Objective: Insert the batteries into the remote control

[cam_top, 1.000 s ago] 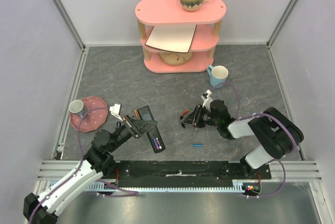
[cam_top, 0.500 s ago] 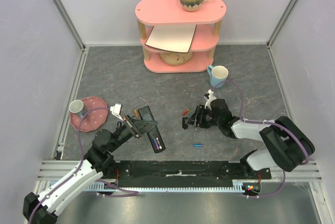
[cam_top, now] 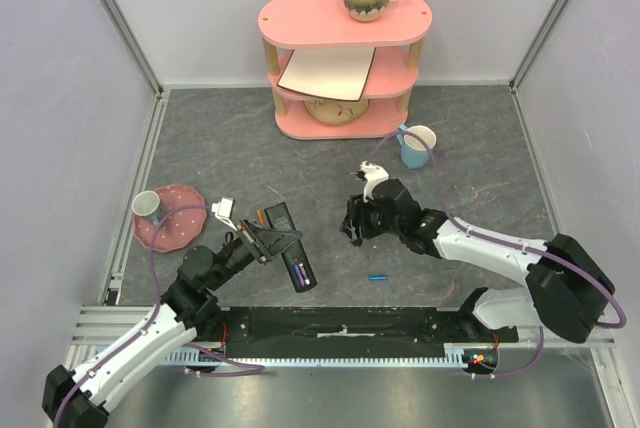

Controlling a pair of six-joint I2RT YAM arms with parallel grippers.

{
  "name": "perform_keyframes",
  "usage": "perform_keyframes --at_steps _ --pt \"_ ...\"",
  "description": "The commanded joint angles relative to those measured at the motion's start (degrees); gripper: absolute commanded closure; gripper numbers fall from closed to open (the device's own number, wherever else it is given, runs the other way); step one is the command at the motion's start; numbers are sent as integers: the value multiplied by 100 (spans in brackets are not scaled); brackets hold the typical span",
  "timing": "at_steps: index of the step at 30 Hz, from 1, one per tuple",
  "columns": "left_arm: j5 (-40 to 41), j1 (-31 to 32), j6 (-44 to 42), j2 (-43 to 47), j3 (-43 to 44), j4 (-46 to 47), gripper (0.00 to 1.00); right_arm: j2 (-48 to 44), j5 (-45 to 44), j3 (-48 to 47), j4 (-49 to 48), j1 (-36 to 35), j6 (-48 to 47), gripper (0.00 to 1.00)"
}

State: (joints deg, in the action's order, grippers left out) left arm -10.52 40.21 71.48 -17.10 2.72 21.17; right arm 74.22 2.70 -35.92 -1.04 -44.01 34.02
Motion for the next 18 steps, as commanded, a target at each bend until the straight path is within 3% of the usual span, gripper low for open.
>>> perform_keyframes --at_steps 1,18 --pt "7 -22 67 5 -439 353 98 339 -700 -407 640 -415 -528 38" --pt "7 -22 50 111 -430 221 98 998 -1342 -802 657 -899 -871 38"
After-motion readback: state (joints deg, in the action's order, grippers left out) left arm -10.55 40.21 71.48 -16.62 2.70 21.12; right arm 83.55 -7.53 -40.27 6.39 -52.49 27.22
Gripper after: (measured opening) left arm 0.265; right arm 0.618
